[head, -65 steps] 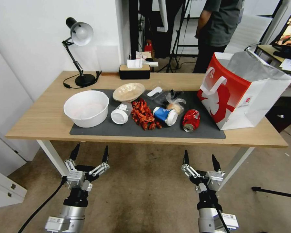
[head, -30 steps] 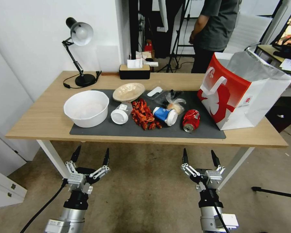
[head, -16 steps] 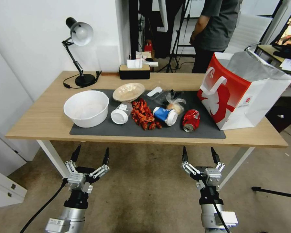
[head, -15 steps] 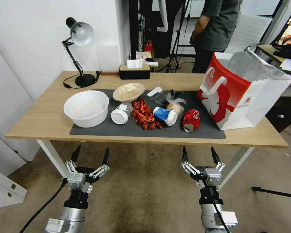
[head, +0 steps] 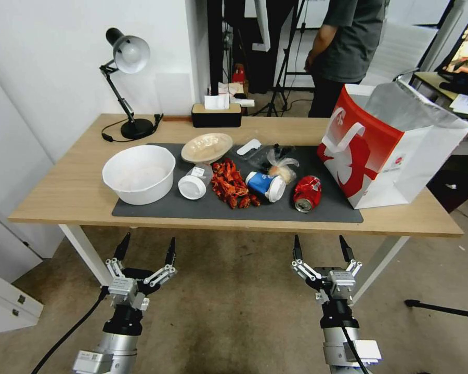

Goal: Pick up the food delivery bag from the floor and place it on the table.

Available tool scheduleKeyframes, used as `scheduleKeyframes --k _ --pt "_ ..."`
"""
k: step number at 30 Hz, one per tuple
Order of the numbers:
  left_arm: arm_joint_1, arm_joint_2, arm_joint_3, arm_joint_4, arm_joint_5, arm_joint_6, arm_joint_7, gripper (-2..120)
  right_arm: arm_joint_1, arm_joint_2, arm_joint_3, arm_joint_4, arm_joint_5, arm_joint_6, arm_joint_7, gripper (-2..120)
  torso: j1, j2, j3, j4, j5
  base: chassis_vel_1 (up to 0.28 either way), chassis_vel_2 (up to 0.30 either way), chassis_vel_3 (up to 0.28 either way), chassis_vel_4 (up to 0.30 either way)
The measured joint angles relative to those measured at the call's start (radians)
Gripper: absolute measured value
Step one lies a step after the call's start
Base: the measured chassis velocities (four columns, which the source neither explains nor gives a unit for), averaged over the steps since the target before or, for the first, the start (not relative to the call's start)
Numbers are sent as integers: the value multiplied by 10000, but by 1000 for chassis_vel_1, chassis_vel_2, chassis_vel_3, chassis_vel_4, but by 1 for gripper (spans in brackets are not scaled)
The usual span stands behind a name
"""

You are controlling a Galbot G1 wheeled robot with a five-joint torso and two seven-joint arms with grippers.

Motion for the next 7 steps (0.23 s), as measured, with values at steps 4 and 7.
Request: scheduleKeyframes --k 4,7 --pt "0 0 0 0 0 0 0 100 0 0 0 0 1 0 3 100 0 0 0 0 0 0 0 0 0" --pt "1 0 0 0 1 0 0 100 -1 1 0 0 0 0 5 100 0 0 0 0 0 0 0 0 0"
